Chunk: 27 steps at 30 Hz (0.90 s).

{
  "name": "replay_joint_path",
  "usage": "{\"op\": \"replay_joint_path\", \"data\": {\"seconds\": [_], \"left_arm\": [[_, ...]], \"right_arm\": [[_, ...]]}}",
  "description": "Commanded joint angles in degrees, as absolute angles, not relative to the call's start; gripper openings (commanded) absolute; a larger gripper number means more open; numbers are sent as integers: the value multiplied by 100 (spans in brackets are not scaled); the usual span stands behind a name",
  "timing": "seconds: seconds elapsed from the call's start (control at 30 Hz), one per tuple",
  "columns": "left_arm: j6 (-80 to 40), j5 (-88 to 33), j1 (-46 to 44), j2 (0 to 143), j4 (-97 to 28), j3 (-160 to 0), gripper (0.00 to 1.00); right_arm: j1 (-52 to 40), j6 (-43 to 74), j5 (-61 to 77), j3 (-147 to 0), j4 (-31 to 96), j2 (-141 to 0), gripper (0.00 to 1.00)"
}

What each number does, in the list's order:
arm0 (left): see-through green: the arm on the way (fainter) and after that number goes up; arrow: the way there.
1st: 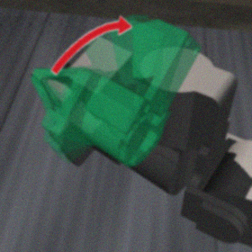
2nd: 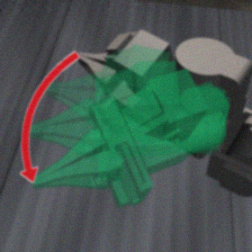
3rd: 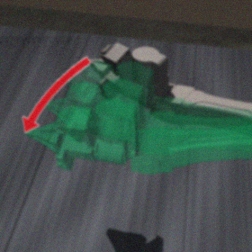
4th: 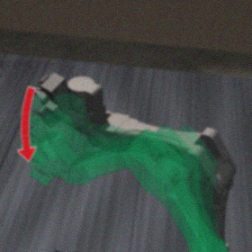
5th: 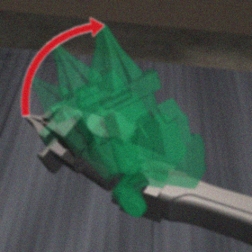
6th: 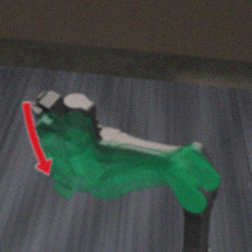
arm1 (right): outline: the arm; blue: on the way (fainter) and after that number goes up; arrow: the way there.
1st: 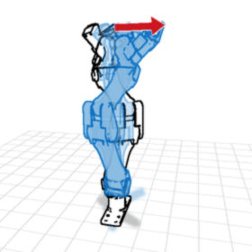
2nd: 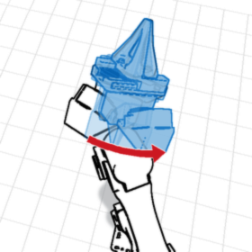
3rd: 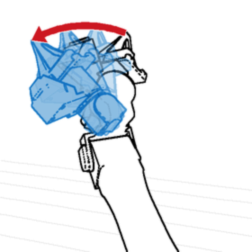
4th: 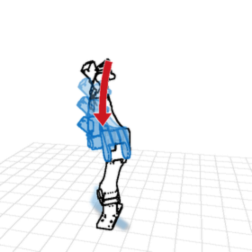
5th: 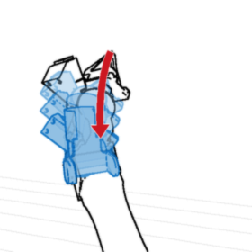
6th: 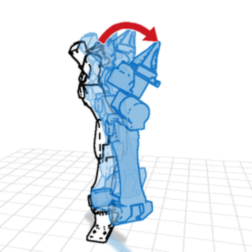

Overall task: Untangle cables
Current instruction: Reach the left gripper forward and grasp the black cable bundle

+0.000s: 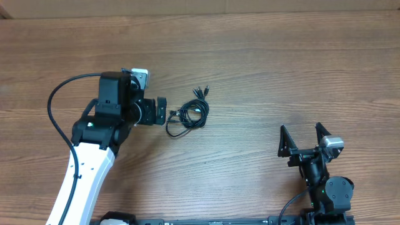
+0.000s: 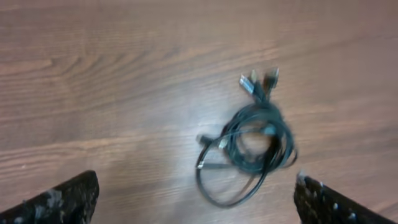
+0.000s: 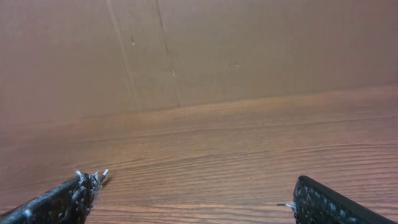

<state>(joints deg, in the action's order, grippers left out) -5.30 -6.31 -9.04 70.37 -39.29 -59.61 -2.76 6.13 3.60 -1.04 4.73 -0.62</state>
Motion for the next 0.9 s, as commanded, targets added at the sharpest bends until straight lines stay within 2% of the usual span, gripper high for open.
{"op": "replay_joint_path", "data": {"seconds": [0.0, 0.13, 0.47, 0.67, 0.87], "left_arm": [[-1717, -757, -937, 7050, -3529, -6112, 100], [-1898, -797, -1031, 7168, -3033, -6112, 100], [-1179, -690, -2005, 8451, -2646, -6112, 99], [-558, -690, -2532, 9395, -2582, -6112, 89], [-462, -690, -2799, 9981, -2320, -6112, 81]], "right_arm": [[-305, 591, 351, -45, 460, -16, 100], [-305, 591, 351, -45, 460, -16, 100], [-305, 591, 351, -45, 460, -16, 100], [-305, 591, 351, -45, 460, -16, 100], [-305, 591, 351, -45, 460, -16, 100]]}}
